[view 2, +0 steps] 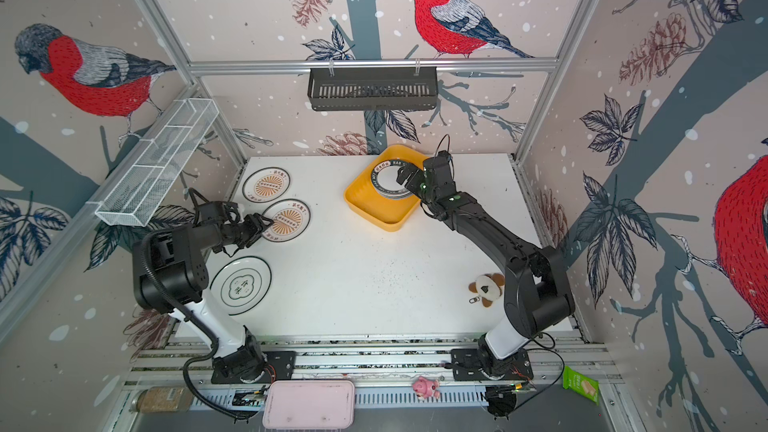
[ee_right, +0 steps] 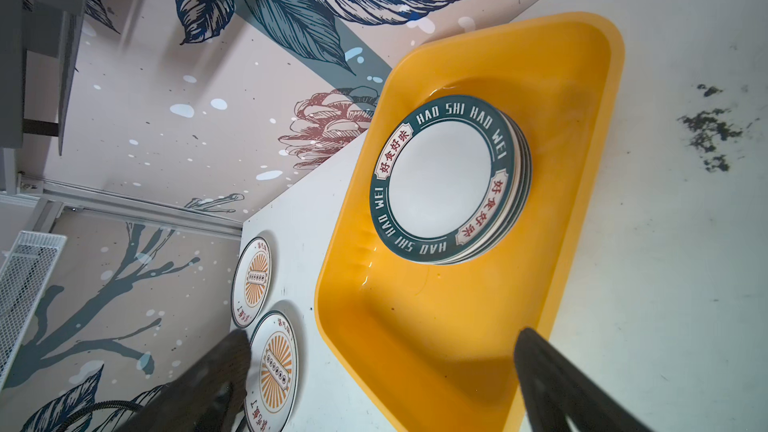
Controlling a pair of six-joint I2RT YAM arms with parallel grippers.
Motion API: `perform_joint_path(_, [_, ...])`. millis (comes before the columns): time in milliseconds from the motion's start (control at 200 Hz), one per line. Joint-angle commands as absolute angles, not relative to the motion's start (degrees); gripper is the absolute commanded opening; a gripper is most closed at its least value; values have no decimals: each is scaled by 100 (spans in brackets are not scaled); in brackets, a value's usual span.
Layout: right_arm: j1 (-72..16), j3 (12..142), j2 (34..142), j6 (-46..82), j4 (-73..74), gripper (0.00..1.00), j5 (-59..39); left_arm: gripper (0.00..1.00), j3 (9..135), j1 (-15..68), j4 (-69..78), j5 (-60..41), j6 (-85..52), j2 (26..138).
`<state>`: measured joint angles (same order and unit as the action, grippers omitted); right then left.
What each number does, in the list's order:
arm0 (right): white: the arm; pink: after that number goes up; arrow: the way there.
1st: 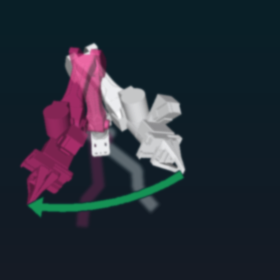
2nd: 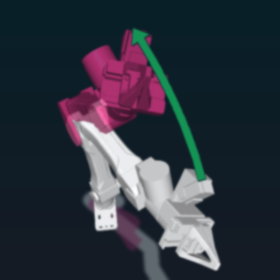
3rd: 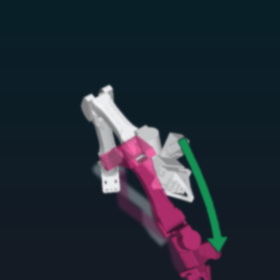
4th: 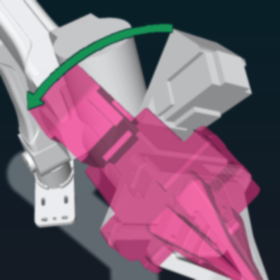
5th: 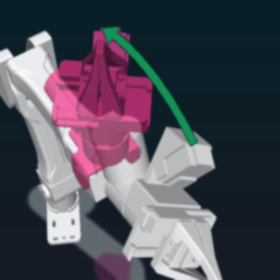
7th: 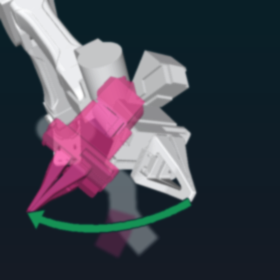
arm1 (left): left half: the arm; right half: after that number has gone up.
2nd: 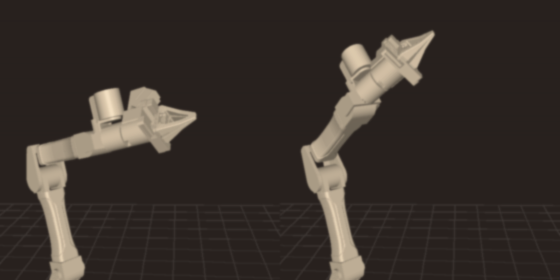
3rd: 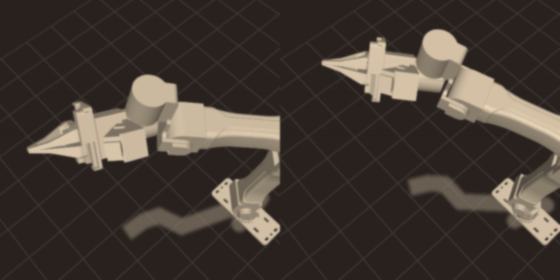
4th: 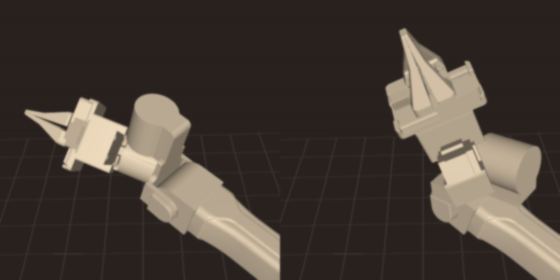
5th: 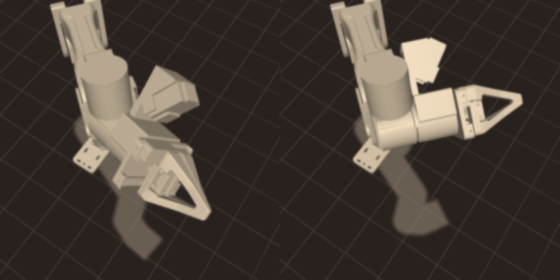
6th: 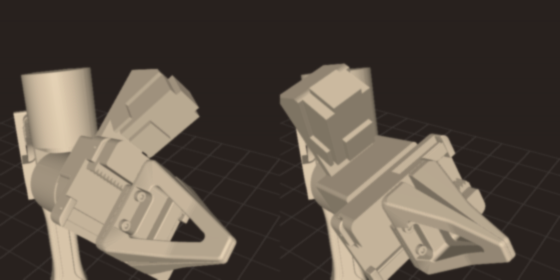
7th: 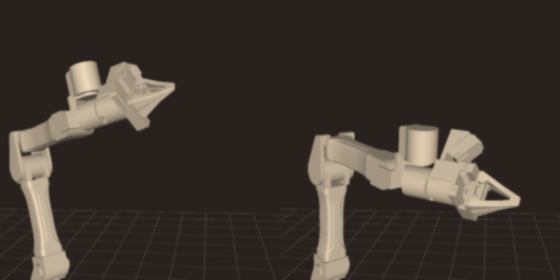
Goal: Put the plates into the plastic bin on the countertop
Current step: 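Open the right gripper over the bin while the left gripper reaches a sunburst plate, then grasp the sunburst plate's rim with the left gripper and lift it upright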
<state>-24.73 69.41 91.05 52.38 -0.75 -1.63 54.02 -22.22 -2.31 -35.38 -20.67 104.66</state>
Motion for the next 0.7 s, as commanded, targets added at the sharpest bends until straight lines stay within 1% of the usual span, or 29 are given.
perform_joint_path(0, [-2430, 6930, 9094, 5300, 149, 100, -150, 58, 5323, -2136, -534, -3397, -2208, 10608])
perform_joint_path(85, [-2376, 6930, 9090, 5284, 142, 100, -171, 52, 5282, -2105, -425, -3390, -2315, 10608])
perform_joint_path(180, [-2318, 6934, 9089, 5272, 124, 100, -193, 41, 5280, -2059, -316, -3345, -2429, 10604])
perform_joint_path(265, [-2271, 6934, 9088, 5273, 118, 100, -194, 38, 5247, -2052, -176, -3391, -2619, 10656])
perform_joint_path(305, [-2257, 6935, 9096, 5273, 114, 100, -202, 33, 5238, -2044, -131, -3382, -2686, 10685])
perform_joint_path(465, [-2192, 6991, 9100, 5235, 76, 99, -237, 22, 5187, -2013, 27, -3394, -2924, 10758])
perform_joint_path(515, [-2178, 7017, 9117, 5233, 39, 100, -230, 19, 5165, -2004, 104, -3449, -3020, 10758])
perform_joint_path(560, [-2164, 7031, 9121, 5230, 19, 100, -237, 14, 5127, -2004, 183, -3533, -3124, 10730])
perform_joint_path(690, [-2162, 7055, 9070, 5203, 0, 100, -246, 9, 4969, -1935, 501, -3790, -3447, 10444])
